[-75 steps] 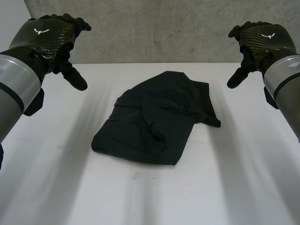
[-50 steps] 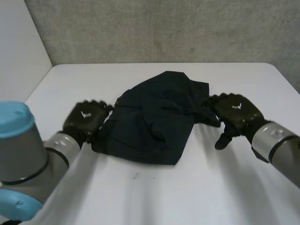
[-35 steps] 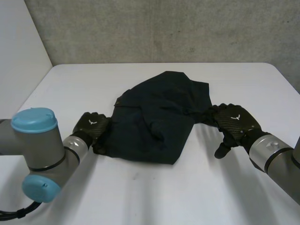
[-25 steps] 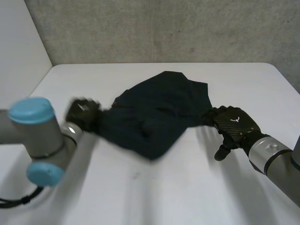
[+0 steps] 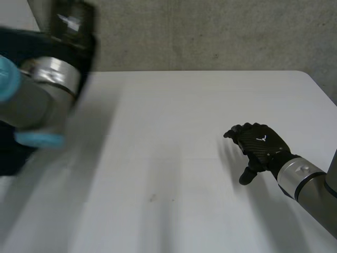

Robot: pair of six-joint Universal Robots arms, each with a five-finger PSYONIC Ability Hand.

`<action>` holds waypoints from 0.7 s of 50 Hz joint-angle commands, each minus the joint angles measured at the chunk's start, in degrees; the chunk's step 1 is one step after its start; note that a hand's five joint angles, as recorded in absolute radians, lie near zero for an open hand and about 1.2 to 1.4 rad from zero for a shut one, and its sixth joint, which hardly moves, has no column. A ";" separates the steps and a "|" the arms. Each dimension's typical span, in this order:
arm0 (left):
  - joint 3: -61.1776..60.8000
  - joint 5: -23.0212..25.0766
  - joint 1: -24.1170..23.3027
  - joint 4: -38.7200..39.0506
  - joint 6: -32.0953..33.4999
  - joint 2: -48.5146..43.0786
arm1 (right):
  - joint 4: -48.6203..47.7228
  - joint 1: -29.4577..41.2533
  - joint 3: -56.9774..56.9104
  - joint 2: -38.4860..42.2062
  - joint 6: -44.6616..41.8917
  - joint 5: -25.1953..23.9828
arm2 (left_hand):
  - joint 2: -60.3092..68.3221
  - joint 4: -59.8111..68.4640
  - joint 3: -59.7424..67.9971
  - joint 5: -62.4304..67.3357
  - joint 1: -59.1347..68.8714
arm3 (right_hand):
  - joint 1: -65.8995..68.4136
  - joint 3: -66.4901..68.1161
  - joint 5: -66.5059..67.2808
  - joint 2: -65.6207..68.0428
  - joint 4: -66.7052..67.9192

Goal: Fold the shorts.

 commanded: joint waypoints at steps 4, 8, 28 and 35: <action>-5.87 14.68 -15.93 -8.55 -1.74 -8.47 | -0.25 -0.10 0.51 -0.11 0.01 0.08 | 0.90 0.72 1.07 5.40 7.60 | -1.69 -2.09 -3.99 -2.84 -3.46; -6.22 14.77 -19.36 -13.12 -1.48 -10.76 | -0.25 -0.19 0.51 -0.11 0.01 0.08 | -9.17 -9.35 -9.00 -4.67 -2.48 | -1.69 -2.09 -3.99 -2.84 -3.46; -15.26 -8.41 -16.38 -19.80 2.74 5.40 | 0.10 0.34 -0.71 -1.25 -10.24 -6.42 | -54.79 -54.97 -54.62 -50.29 -48.09 | -1.69 -2.09 -3.99 -2.84 -3.46; -25.72 -17.66 -16.20 -27.18 -0.60 11.99 | 2.03 3.85 -4.93 2.34 -13.35 -7.22 | -45.03 -45.21 -44.86 -40.53 -38.34 | 3.94 3.54 1.64 2.79 2.17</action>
